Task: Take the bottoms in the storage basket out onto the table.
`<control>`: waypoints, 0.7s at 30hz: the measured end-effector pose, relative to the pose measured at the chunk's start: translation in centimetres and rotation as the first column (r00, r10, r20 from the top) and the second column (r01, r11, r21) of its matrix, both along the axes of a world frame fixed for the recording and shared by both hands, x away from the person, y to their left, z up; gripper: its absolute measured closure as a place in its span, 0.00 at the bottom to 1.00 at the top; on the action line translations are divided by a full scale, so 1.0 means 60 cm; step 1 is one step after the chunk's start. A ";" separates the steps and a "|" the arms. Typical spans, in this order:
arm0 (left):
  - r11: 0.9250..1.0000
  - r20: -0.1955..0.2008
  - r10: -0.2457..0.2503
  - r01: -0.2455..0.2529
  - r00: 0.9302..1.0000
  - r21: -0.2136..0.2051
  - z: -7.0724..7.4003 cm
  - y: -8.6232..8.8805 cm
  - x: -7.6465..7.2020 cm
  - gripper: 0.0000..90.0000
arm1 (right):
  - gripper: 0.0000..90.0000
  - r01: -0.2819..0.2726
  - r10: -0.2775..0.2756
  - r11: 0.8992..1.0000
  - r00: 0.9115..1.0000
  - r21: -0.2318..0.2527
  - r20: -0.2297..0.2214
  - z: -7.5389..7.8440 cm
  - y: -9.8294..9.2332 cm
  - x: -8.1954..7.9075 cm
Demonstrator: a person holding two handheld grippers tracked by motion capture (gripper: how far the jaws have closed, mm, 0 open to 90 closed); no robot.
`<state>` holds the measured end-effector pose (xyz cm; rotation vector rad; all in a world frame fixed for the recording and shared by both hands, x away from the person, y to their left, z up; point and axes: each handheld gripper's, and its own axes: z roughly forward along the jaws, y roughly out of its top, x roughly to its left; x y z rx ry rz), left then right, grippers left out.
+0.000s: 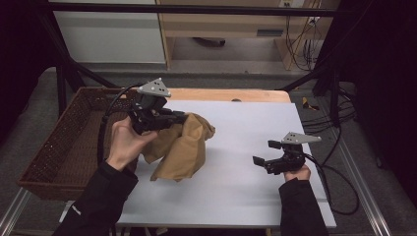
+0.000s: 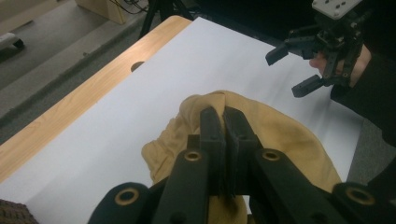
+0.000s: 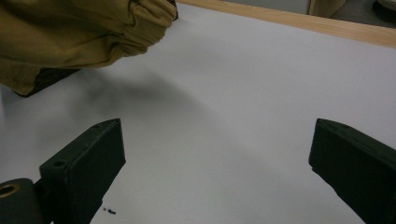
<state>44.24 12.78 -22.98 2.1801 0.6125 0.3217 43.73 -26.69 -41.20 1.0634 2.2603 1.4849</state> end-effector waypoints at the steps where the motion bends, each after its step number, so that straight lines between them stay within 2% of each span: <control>1: 1.000 -0.005 -0.004 0.004 1.000 0.004 -0.003 -0.002 0.001 0.96 | 0.05 -0.001 0.001 1.000 1.000 0.000 0.001 0.000 0.000 0.000; 9: 0.999 -0.032 -0.031 0.032 0.999 0.040 -0.025 -0.022 0.005 0.96 | 0.05 0.000 0.000 1.000 1.000 0.000 0.000 0.000 0.000 0.000; 21: 0.998 -0.054 -0.042 0.045 0.998 0.054 -0.047 -0.043 0.014 0.96 | 0.05 -0.001 0.001 1.000 1.000 0.001 0.000 0.000 0.000 0.000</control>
